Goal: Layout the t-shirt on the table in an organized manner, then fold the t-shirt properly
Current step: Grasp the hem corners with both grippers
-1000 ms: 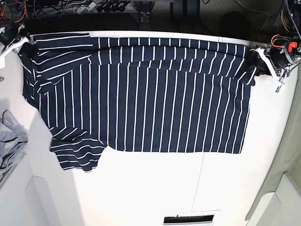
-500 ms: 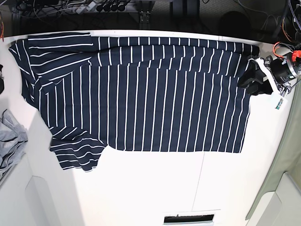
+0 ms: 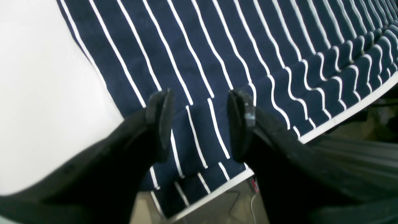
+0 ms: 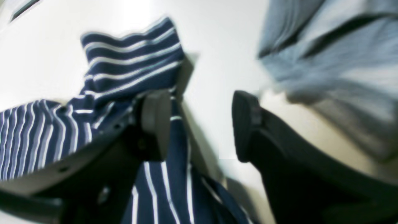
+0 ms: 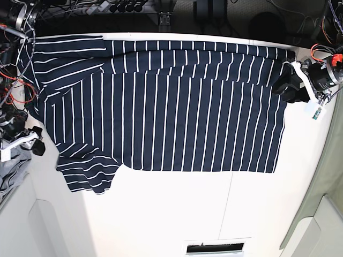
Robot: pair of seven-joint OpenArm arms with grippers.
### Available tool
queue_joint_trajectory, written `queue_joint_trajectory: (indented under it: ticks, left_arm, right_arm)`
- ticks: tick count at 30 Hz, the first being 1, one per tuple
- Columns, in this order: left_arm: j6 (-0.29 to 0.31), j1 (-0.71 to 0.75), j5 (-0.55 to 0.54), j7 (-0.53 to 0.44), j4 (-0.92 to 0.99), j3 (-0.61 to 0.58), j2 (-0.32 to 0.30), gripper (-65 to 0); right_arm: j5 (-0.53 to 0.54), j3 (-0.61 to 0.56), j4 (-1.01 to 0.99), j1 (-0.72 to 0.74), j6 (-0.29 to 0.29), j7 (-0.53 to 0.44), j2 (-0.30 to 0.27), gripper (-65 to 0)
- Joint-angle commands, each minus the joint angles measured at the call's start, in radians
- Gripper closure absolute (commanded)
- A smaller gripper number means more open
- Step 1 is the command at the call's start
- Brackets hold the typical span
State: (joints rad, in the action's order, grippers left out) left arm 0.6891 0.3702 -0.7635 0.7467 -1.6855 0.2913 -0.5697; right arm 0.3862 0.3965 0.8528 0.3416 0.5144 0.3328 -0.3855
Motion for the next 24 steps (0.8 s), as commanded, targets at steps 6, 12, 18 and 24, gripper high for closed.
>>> queue_joint_trajectory:
  ticks: [6,12,18,24]
  left_arm:
    - [-0.027,-0.018,0.089,-0.108,0.002,0.009,-0.038,-36.8]
    - [-0.031,-0.232,0.089,-0.145,0.219,0.008,-0.054,-36.8]
    - [-0.014,-0.527,0.043,-0.188,0.615,-0.055,-0.06,-36.8]
    - [-0.05,-0.772,0.177,-0.365,0.975,-0.235,-0.036,-36.8]
  right_arm:
    - [0.019,-0.09,-0.222,0.098,0.009,-0.053,-0.003,-31.7]
    - [0.018,-0.091,-0.233,0.095,0.025,-0.051,0.039,-31.7]
    - [0.018,-0.091,-0.233,0.095,0.026,-0.048,0.071,-31.7]
    - [0.014,-0.091,-0.233,0.095,0.025,-0.048,0.1,-31.7]
